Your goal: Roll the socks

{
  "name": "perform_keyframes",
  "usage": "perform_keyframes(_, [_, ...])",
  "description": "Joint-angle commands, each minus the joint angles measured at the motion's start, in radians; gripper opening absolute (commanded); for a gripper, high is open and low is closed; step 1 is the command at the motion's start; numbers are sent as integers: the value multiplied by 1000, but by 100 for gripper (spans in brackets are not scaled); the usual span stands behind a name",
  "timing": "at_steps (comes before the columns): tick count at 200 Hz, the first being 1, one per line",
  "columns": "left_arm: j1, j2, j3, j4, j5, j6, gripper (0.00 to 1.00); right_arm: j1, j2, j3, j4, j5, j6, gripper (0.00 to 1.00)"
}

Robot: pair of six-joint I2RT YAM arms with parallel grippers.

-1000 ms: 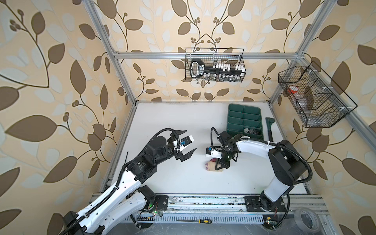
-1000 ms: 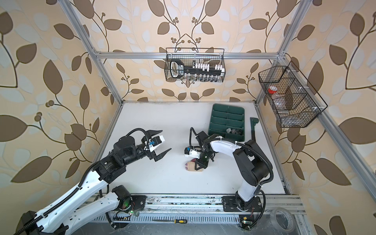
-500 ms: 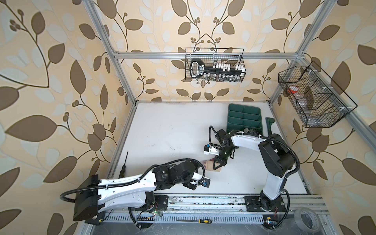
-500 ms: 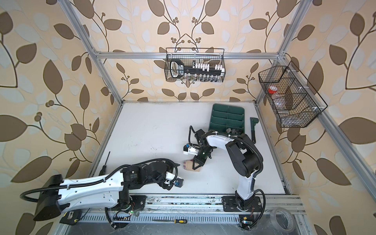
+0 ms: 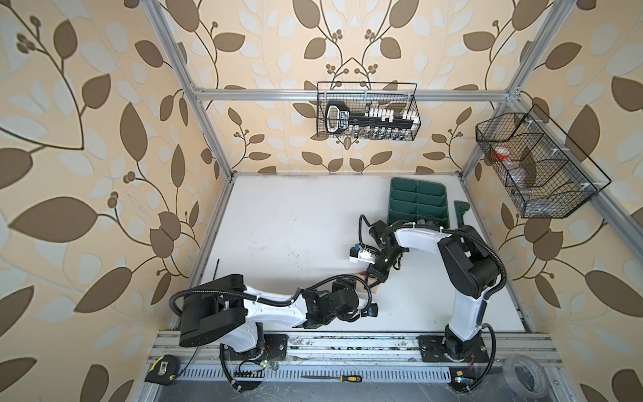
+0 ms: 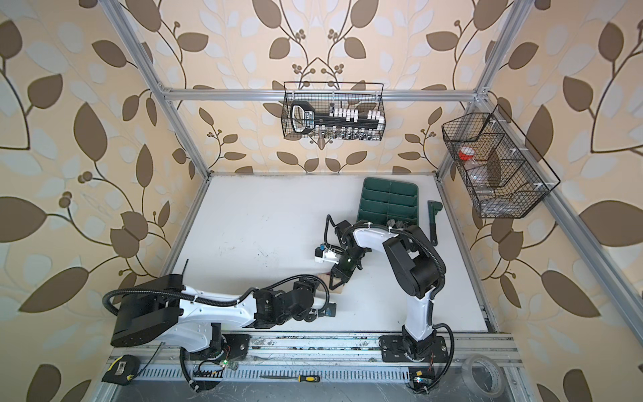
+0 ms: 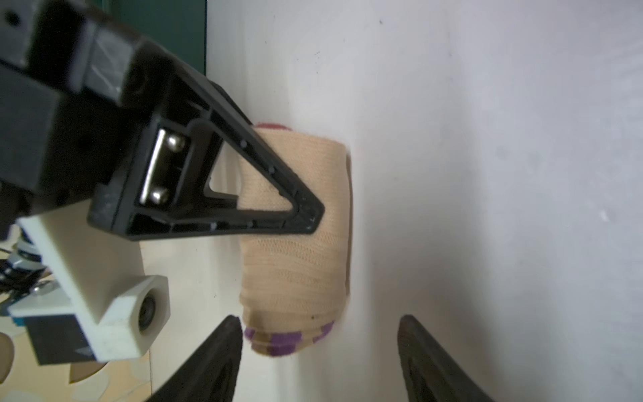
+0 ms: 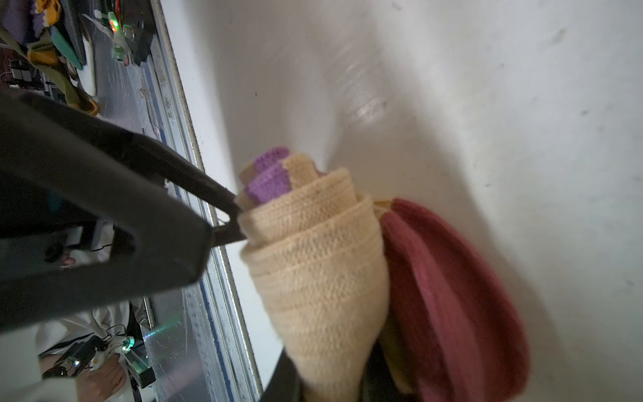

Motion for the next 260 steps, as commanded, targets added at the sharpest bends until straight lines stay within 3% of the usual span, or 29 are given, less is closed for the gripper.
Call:
perform_keyframes(1, [-6, 55, 31, 111, -18, -32, 69, 11, 83, -33, -11, 120, -28, 0])
perform_keyframes(25, [-5, 98, 33, 144, -22, -23, 66, 11, 85, -32, -16, 116, -32, 0])
perform_keyframes(58, [-3, 167, 45, 157, -31, -14, 49, 12, 84, -22, -37, 91, -39, 0])
perform_keyframes(129, [-4, 234, 61, 173, -56, -13, 36, 29, 116, 10, -104, -23, -66, 0])
perform_keyframes(156, [-4, 232, 76, 132, -72, -29, 23, 31, 127, 16, -122, -54, -75, 0])
perform_keyframes(184, [-4, 235, 103, 56, -36, -48, 12, 30, 106, -5, -81, 24, -40, 0])
perform_keyframes(208, [-4, 224, 102, 16, -5, -77, 11, 13, 19, -70, 18, 142, 11, 0])
perform_keyframes(211, [-4, 223, 102, 10, -2, -79, 11, 10, 7, -77, 28, 147, 14, 5])
perform_keyframes(216, [-4, 221, 102, 3, 1, -84, 11, 2, -13, -86, 43, 152, 19, 54])
perform_keyframes(218, [-4, 220, 102, 1, 1, -86, 11, 1, -19, -89, 47, 155, 19, 83])
perform_keyframes(219, [-4, 221, 102, 0, 1, -87, 11, 0, -23, -91, 49, 156, 20, 91])
perform_keyframes(221, [-4, 221, 102, 0, 0, -88, 11, -3, -30, -93, 56, 161, 23, 98])
perform_keyframes(260, [-4, 227, 111, -19, 1, -94, 11, -25, -104, -107, 109, 233, 80, 100])
